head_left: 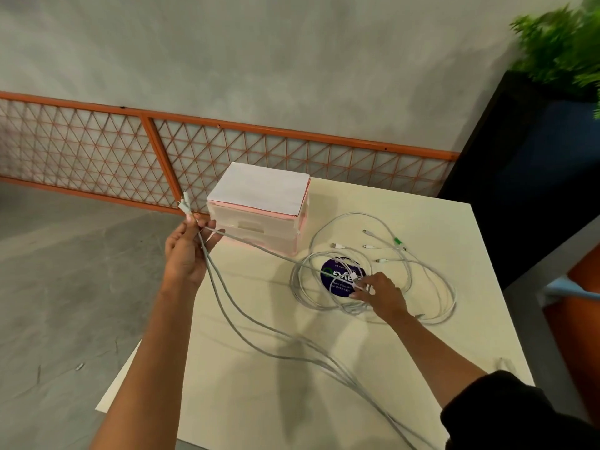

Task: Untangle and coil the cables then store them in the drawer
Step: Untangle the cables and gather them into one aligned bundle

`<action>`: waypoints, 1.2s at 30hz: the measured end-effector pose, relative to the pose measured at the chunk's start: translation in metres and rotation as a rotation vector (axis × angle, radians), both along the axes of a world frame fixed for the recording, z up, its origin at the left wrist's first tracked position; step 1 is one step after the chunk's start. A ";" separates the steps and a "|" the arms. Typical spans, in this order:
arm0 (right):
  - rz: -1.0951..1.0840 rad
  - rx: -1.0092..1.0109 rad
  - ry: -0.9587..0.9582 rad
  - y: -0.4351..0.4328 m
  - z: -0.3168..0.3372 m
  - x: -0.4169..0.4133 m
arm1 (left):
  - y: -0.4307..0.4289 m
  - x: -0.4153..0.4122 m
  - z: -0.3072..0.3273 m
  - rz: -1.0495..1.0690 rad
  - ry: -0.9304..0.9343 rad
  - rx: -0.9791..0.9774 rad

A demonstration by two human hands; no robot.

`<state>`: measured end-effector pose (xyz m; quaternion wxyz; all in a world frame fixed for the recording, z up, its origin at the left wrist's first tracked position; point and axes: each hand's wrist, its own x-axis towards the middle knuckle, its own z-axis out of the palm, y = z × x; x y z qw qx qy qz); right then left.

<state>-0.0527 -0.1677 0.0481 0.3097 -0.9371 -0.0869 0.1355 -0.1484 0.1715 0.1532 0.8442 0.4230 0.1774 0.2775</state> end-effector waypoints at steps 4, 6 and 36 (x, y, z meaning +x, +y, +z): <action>0.005 0.197 -0.052 -0.007 -0.003 0.013 | 0.000 0.003 0.000 -0.006 0.023 0.011; -0.024 0.208 -0.076 -0.010 0.009 0.019 | 0.001 0.003 -0.001 -0.008 0.044 0.030; -0.112 0.082 0.196 -0.021 0.055 0.045 | 0.003 0.003 0.005 -0.009 0.057 0.041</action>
